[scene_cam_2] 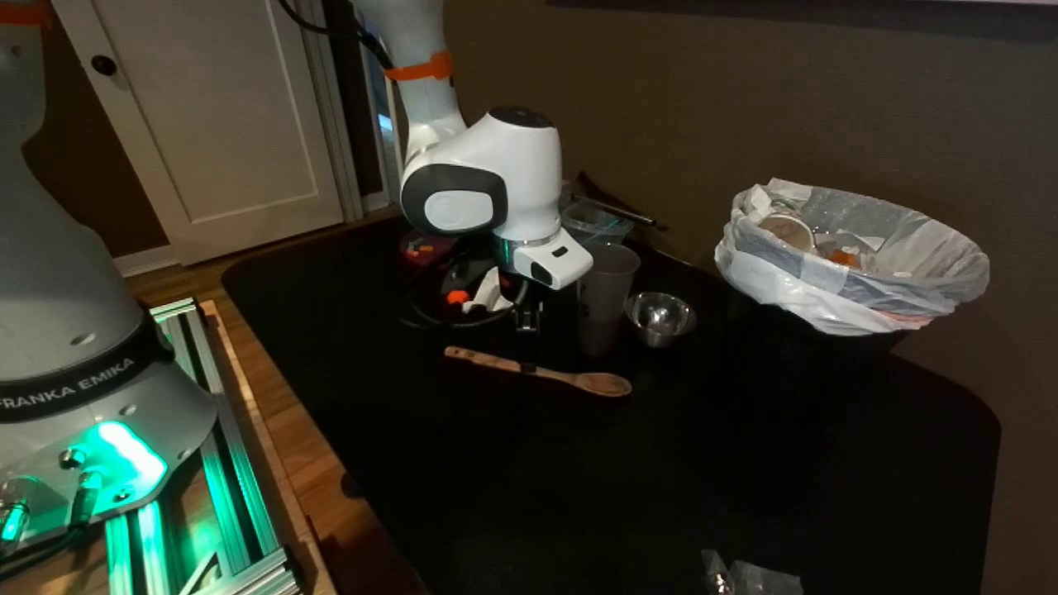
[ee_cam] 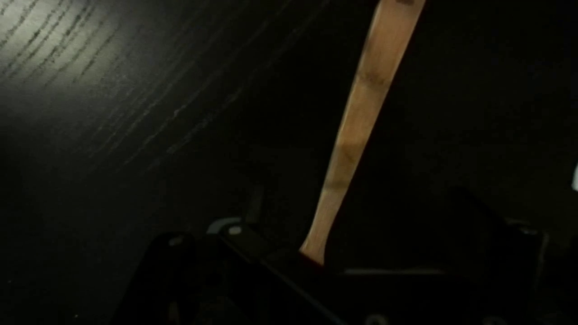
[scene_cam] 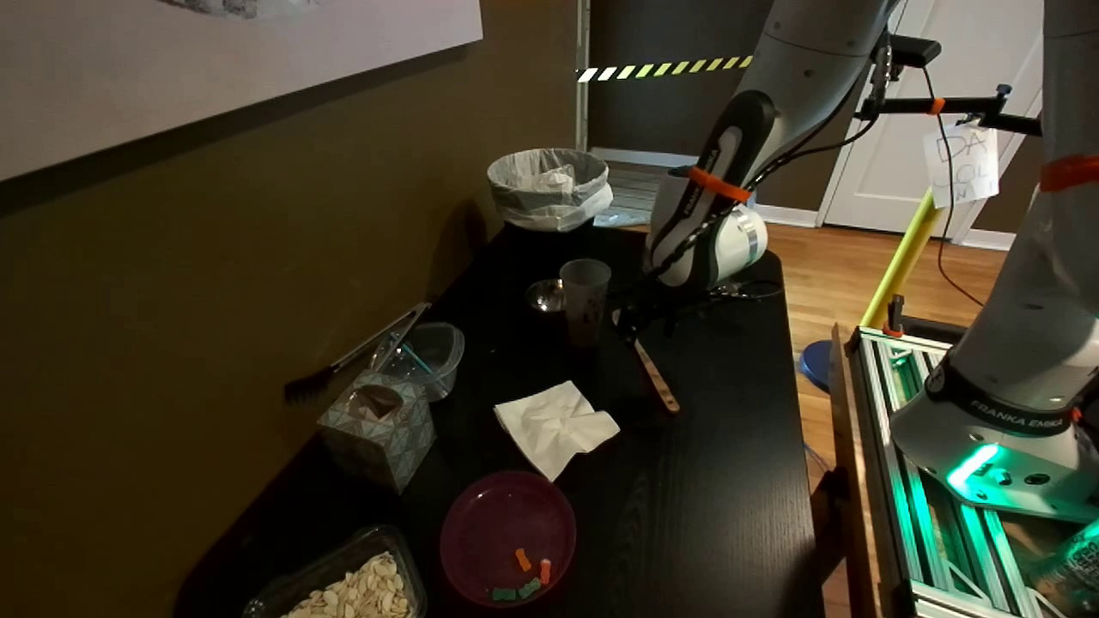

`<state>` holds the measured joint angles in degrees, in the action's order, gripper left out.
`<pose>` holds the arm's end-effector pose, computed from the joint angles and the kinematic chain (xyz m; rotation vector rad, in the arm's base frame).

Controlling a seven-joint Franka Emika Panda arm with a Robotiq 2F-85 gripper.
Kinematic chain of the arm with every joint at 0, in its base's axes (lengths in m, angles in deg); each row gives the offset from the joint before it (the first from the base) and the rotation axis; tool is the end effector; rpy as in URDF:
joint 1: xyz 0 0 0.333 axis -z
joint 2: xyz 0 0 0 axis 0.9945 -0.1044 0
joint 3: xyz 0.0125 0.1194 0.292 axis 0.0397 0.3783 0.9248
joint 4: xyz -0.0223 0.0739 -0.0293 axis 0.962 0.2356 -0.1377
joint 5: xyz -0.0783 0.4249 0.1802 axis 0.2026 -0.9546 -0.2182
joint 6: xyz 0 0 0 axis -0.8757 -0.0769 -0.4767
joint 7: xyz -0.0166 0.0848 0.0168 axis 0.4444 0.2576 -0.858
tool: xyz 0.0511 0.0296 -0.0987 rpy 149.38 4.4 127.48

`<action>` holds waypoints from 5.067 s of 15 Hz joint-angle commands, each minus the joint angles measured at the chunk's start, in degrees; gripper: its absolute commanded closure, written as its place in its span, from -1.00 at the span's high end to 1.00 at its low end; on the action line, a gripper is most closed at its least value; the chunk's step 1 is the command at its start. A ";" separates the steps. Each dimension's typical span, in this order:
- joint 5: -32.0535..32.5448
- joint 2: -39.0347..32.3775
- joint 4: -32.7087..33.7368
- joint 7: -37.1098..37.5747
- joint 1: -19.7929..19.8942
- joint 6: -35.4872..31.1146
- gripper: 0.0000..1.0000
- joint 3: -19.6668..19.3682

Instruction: Put the wooden spoon on the cup

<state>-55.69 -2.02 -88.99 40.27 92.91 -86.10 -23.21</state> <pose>0.4493 -0.1135 0.0402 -2.9338 1.0291 -0.1286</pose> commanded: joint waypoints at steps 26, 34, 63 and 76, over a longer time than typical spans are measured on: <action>-2.31 -6.59 4.96 8.96 -1.18 -1.18 -0.90 -0.22; -3.36 -0.60 1.16 13.65 -4.38 0.27 -0.90 -5.37; 48.79 23.01 -2.57 49.52 -56.47 19.28 -0.90 -62.79; 68.68 42.03 -1.60 30.49 -33.87 37.01 -0.90 -32.02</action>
<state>16.80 37.34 -88.01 77.98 49.15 -50.68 -66.44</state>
